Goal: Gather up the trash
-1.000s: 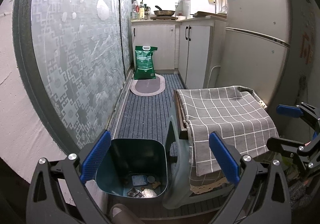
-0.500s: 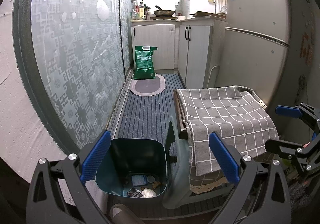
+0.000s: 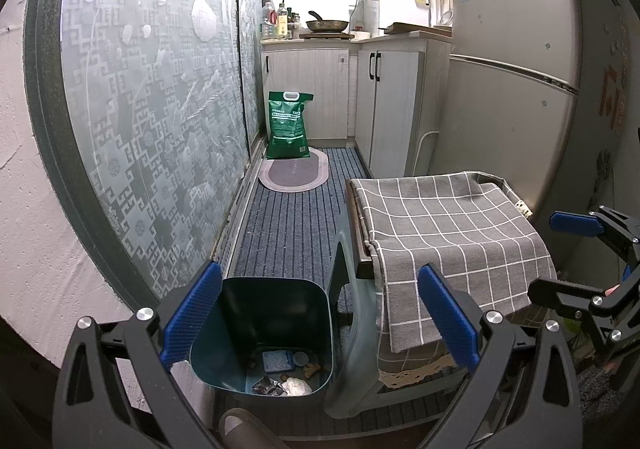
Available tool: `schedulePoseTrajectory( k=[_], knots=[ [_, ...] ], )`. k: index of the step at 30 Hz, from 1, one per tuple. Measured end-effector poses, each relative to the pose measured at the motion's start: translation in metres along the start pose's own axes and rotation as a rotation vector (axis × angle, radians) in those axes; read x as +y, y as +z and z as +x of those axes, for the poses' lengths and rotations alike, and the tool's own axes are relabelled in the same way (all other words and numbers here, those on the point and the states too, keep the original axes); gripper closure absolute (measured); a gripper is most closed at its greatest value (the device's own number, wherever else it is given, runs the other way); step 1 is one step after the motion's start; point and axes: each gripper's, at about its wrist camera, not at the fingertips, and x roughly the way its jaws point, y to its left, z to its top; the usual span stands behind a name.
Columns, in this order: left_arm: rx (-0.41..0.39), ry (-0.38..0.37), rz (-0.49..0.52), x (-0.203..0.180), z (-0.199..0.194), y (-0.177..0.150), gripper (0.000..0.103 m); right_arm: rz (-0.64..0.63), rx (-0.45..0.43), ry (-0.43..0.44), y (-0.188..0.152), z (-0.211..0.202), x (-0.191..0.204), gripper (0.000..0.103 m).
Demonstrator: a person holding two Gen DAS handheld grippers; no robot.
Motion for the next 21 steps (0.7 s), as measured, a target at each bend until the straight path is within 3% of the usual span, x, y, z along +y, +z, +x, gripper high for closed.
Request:
schedulePoseTrajectory(
  k=[21],
  knots=[
    [0.002, -0.002, 0.002, -0.0002, 0.0006, -0.0004, 0.003, -0.006, 0.006, 0.001, -0.0017, 0.0014, -0.0003, 0.003]
  ],
)
